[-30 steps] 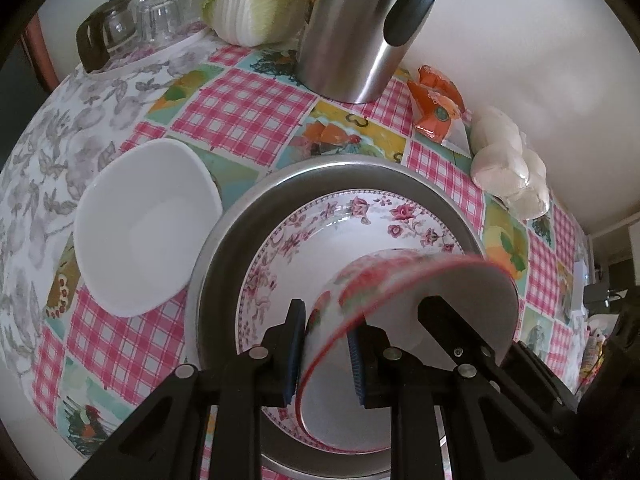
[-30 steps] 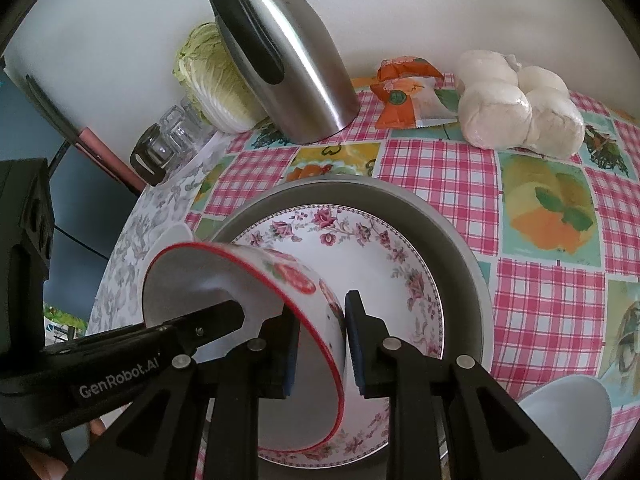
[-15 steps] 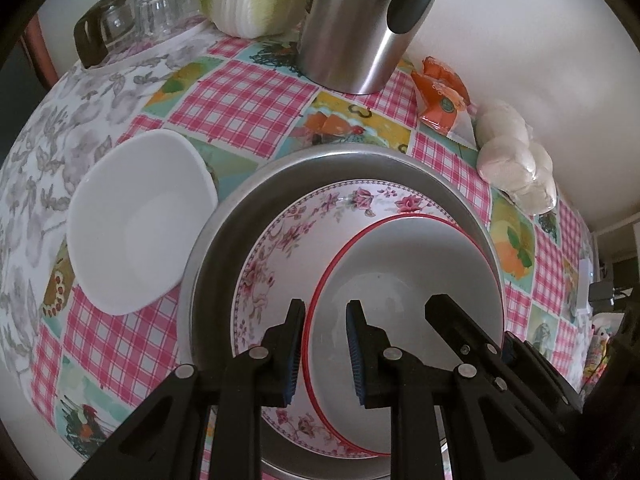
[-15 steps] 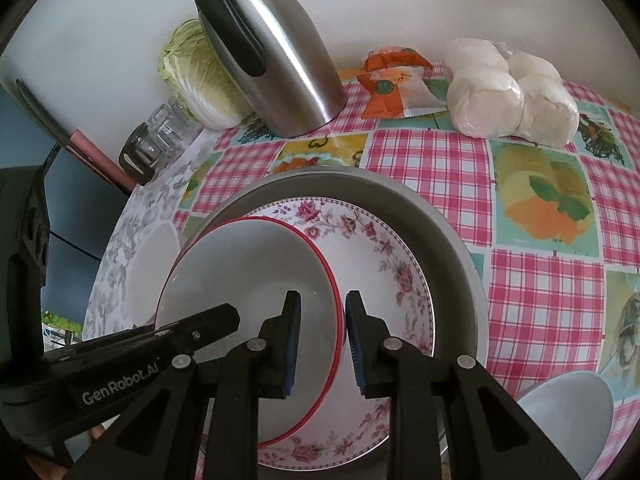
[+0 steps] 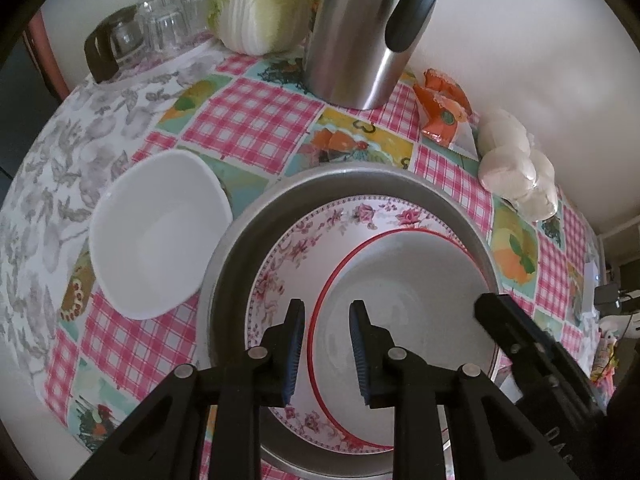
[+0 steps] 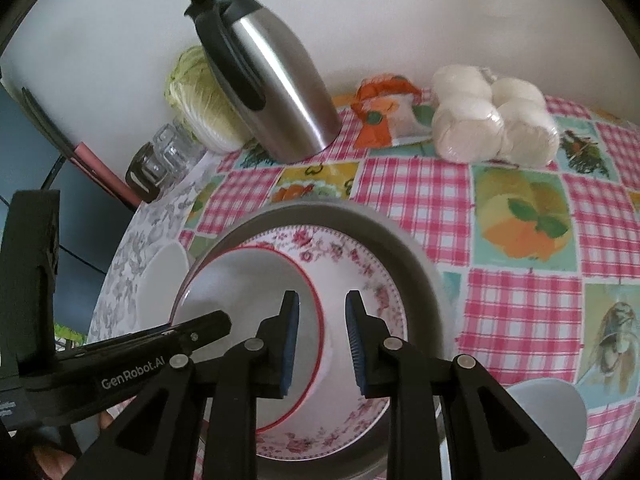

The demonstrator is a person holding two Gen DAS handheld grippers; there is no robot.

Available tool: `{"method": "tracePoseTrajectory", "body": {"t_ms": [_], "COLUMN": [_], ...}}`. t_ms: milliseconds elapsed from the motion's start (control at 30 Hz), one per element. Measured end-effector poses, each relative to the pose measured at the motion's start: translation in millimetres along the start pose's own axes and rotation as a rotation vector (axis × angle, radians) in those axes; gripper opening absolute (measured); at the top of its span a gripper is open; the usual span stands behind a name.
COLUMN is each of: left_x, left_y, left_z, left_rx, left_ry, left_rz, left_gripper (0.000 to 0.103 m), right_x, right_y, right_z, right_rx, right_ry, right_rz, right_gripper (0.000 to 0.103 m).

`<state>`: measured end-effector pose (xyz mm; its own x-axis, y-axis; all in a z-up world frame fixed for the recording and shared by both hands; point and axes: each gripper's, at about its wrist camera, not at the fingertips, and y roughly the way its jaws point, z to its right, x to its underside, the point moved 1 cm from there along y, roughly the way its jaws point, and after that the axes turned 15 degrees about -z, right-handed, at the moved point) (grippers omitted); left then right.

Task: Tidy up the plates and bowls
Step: 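Open both grippers and lift them away from the bowl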

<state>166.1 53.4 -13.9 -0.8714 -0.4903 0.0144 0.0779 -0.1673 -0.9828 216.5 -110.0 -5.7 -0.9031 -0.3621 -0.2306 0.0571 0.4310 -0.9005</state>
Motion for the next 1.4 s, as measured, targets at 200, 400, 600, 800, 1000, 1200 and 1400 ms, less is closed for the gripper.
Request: {"method": "tracePoseTrajectory", "body": {"t_ms": [200,400,600,800,1000,1200,1400], "left_x": [1.4,2.6,4.2,4.4,4.6,4.7,4.3], "left_y": [-14.6,-26.4,-35.1,-43.7,-46.5,-49.1,-48.5], "left_z": [3.6,6.2,7.3,0.8,-4.2,-9.4,-10.4], "left_rx": [-0.034,-0.069,-0.089,-0.102,-0.114,-0.121,-0.149], "left_ry": [0.008,0.011,0.003,-0.032,-0.063,-0.090,-0.088], "left_rz": [0.045,0.080,0.126,0.175,0.203,0.225,0.245], "left_gripper": [0.057,0.065,0.075,0.086,0.101,0.102,0.103], "right_x": [-0.9,-0.7,0.0,0.4,1.1,0.7,0.6], "right_y": [-17.7,-27.6,-34.0,-32.6,-32.4,-30.8,-30.1], "right_z": [4.0,11.1,12.6,14.7,11.5,11.7,11.5], "right_rx": [0.066,0.104,0.110,0.137,0.129,0.141,0.147], "right_ry": [-0.022,-0.014,-0.018,-0.023,-0.037,-0.041,-0.046], "right_rz": [0.053,0.079,0.102,0.102,0.108,0.105,0.102], "right_gripper": [0.045,0.062,0.072,0.077,0.084,0.084,0.084]}}
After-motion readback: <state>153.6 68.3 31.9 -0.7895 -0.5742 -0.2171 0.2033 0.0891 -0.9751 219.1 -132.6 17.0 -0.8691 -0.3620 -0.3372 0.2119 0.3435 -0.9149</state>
